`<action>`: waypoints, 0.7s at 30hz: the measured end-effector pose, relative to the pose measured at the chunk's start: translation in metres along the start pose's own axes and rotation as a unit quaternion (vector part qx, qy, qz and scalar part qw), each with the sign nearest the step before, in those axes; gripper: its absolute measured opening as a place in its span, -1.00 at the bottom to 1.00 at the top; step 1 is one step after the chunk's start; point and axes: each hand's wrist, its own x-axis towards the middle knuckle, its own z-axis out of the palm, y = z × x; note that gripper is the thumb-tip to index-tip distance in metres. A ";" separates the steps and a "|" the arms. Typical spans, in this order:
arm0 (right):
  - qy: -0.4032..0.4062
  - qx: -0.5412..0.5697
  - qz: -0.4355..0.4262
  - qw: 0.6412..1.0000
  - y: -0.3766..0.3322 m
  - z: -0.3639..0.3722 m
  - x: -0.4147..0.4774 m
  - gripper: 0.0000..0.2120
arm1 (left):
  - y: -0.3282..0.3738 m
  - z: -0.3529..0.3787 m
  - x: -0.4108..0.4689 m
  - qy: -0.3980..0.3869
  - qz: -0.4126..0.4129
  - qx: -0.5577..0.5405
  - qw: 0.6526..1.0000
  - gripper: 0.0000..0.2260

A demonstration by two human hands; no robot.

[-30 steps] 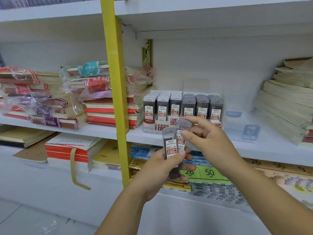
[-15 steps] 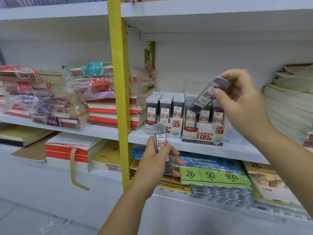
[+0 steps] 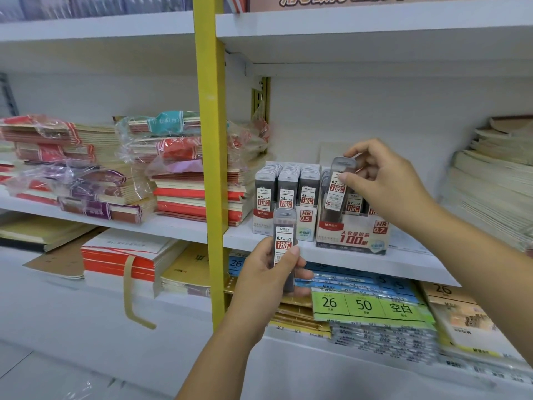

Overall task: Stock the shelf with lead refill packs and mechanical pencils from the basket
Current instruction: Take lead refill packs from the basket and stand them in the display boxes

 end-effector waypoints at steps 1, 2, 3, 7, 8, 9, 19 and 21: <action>-0.007 -0.008 0.003 1.000 0.001 0.002 -0.001 -0.74 | 0.000 0.000 0.000 0.000 -0.001 0.001 1.000 -0.89; -0.015 -0.030 0.000 0.999 0.003 0.004 -0.002 -0.77 | 0.000 0.000 0.001 0.000 -0.001 0.003 1.000 -0.88; -0.021 -0.065 -0.008 0.998 0.005 0.006 -0.003 -0.81 | 0.000 0.000 0.001 0.000 -0.001 0.004 1.000 -0.89; -0.018 -0.174 -0.016 0.984 0.011 0.010 -0.005 -0.79 | 0.001 0.001 0.000 -0.002 -0.004 0.009 1.000 -0.88; -0.012 -0.181 -0.017 0.983 0.010 0.010 -0.006 -0.76 | 0.001 0.001 0.000 -0.004 -0.004 0.014 1.000 -0.88; -0.001 -0.178 -0.021 0.984 0.008 0.009 -0.009 -0.74 | 0.001 0.002 0.001 -0.007 -0.004 0.020 1.000 -0.88; -0.144 0.120 0.043 0.981 -0.016 0.025 -0.074 -0.65 | 0.001 0.017 -0.001 -0.055 0.009 0.038 0.998 -0.89; -0.140 0.135 0.047 0.980 -0.017 0.023 -0.072 -0.66 | 0.000 0.021 0.000 -0.050 0.014 0.047 0.998 -0.90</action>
